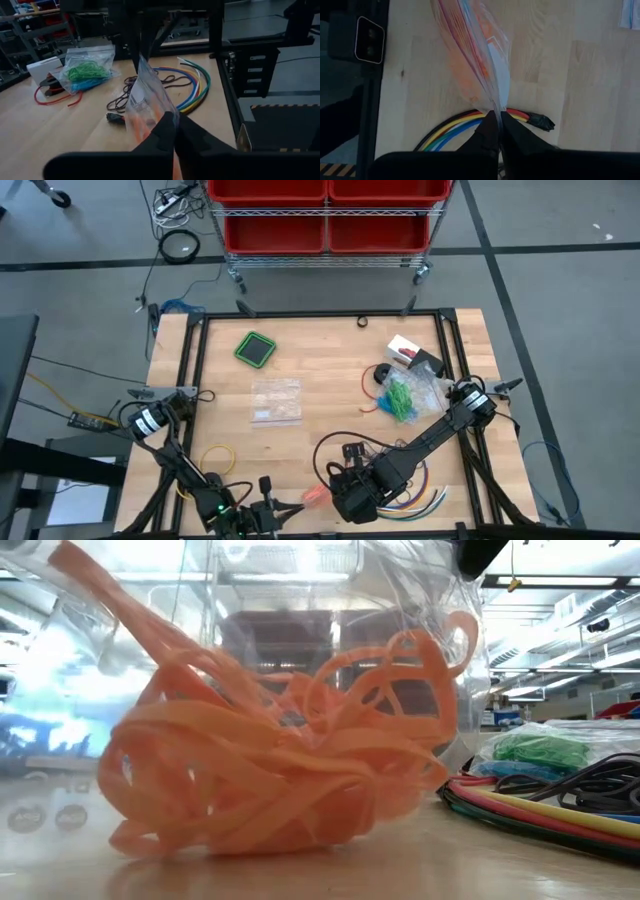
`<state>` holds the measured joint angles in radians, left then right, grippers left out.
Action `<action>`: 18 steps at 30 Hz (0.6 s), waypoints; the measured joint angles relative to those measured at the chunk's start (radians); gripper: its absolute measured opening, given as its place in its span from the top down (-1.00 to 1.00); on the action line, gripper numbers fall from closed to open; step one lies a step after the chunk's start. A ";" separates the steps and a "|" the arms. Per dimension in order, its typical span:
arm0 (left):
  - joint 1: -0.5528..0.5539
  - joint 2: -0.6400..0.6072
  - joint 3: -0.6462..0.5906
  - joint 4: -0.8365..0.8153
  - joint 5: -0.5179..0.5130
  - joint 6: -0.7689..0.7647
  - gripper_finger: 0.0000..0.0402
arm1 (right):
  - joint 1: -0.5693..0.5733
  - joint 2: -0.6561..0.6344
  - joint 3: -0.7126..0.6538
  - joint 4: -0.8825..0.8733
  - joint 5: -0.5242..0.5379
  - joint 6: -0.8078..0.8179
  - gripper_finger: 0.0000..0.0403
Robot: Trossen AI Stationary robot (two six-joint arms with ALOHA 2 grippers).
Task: Sort rubber bands
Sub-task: Close the transparent zip bag
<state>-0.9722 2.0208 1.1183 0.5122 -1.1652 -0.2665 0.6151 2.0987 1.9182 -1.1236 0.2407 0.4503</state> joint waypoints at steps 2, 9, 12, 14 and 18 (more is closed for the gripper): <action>0.000 0.000 0.000 -0.002 0.000 0.000 0.97 | 0.000 0.000 0.000 0.000 0.000 0.000 1.00; 0.000 0.000 0.000 -0.007 -0.042 0.026 0.99 | 0.000 0.000 0.000 -0.002 0.001 0.017 1.00; 0.000 0.000 0.000 -0.007 -0.057 0.037 0.99 | 0.000 0.000 0.000 -0.002 0.024 0.032 0.98; 0.000 0.000 0.000 -0.007 -0.052 0.053 0.99 | 0.000 0.000 0.000 -0.003 0.054 0.034 0.93; 0.000 0.000 0.000 -0.008 -0.033 0.055 0.99 | 0.000 0.000 0.000 -0.001 0.071 0.026 0.73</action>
<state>-0.9722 2.0209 1.1183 0.5039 -1.1984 -0.2115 0.6151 2.0987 1.9182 -1.1246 0.3117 0.4767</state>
